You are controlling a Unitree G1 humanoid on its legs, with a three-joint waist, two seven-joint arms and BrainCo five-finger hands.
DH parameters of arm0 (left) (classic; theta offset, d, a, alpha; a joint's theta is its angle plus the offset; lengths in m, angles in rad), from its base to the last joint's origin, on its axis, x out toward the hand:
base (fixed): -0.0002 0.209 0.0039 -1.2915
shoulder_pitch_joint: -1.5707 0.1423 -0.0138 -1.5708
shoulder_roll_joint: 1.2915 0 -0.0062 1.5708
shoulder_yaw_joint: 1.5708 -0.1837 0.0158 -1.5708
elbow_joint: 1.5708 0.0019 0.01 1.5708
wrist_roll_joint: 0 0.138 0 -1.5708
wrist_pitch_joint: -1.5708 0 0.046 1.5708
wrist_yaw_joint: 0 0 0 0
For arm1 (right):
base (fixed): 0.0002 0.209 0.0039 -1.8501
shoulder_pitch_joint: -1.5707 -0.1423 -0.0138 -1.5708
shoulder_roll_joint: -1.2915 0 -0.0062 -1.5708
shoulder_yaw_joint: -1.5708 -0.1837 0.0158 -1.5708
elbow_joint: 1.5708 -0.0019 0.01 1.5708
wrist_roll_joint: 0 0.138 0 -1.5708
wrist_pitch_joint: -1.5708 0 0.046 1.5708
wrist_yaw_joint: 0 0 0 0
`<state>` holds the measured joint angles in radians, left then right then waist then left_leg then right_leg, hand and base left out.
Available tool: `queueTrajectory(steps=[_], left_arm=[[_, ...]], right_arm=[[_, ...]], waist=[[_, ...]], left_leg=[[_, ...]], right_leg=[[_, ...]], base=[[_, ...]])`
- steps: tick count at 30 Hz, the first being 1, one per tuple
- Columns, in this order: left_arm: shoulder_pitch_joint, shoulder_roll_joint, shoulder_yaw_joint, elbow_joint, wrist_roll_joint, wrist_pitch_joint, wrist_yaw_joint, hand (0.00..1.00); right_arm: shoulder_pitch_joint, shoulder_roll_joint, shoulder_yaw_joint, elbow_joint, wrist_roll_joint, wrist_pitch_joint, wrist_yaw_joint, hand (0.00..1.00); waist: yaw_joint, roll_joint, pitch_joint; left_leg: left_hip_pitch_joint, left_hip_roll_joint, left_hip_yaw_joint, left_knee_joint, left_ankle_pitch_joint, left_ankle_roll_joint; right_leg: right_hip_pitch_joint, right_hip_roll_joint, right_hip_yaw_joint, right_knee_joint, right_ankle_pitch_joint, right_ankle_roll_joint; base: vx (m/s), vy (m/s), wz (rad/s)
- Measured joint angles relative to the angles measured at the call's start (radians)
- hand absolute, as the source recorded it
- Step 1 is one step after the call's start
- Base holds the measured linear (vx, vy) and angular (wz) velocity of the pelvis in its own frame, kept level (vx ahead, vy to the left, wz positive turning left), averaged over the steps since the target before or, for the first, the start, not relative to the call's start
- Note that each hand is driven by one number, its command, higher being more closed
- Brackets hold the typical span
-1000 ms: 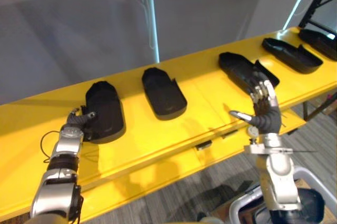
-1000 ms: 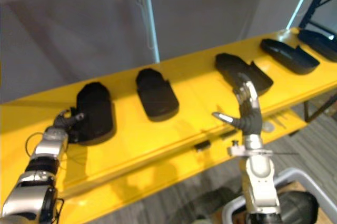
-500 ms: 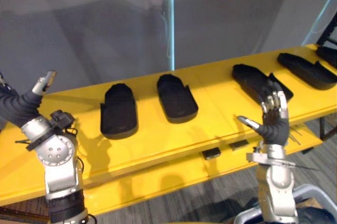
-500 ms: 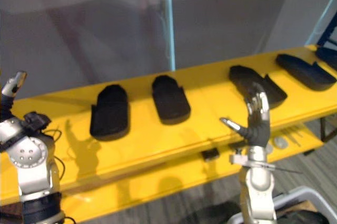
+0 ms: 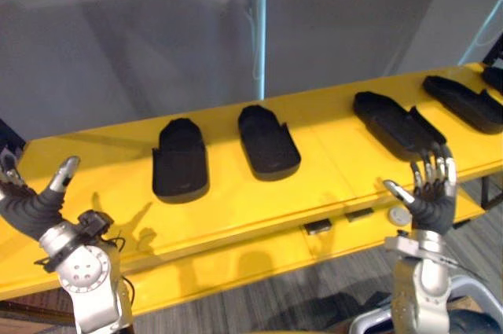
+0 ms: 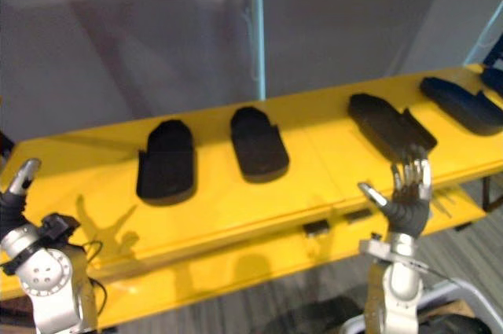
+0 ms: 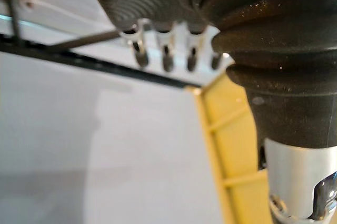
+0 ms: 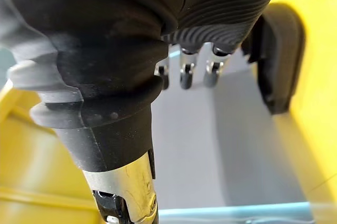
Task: Walk over and take plastic housings, then place them on the shelf
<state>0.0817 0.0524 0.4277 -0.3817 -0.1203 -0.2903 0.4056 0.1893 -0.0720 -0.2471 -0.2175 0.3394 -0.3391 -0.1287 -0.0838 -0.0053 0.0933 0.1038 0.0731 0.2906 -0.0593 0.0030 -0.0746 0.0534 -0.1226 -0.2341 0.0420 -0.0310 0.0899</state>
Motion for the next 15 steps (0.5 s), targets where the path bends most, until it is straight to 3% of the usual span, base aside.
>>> queueTrajectory(steps=[6, 12, 15], left_arm=[[-0.044, 0.000, -0.117, -0.074, 0.007, -0.001, -0.031, 0.00], [-0.138, -0.001, -0.251, -0.087, 0.014, 0.007, -0.088, 0.00], [-0.151, -0.002, -0.315, -0.087, 0.022, 0.023, -0.102, 0.00]], right_arm=[[0.010, 0.002, -0.180, -0.011, 0.004, 0.023, -0.049, 0.00], [0.085, 0.039, -0.213, -0.083, 0.010, 0.022, -0.057, 0.00], [0.118, 0.074, -0.212, -0.106, 0.010, 0.020, -0.062, 0.00]], waist=[[-0.029, -0.005, 0.004], [-0.090, 0.000, 0.011], [-0.097, 0.000, 0.018]], left_leg=[[0.004, -0.002, 0.103, 0.038, -0.044, 0.005], [0.009, 0.001, 0.161, 0.073, -0.085, 0.008], [0.025, 0.003, 0.198, 0.075, -0.097, 0.004]], right_leg=[[-0.013, 0.005, 0.100, -0.060, 0.059, 0.010], [-0.013, 0.009, 0.171, -0.107, 0.094, 0.017], [-0.017, 0.013, 0.208, -0.107, 0.098, 0.021]], base=[[0.02, 0.049, -0.51], [0.01, 0.016, -0.39], [-0.02, -0.001, -0.39]])
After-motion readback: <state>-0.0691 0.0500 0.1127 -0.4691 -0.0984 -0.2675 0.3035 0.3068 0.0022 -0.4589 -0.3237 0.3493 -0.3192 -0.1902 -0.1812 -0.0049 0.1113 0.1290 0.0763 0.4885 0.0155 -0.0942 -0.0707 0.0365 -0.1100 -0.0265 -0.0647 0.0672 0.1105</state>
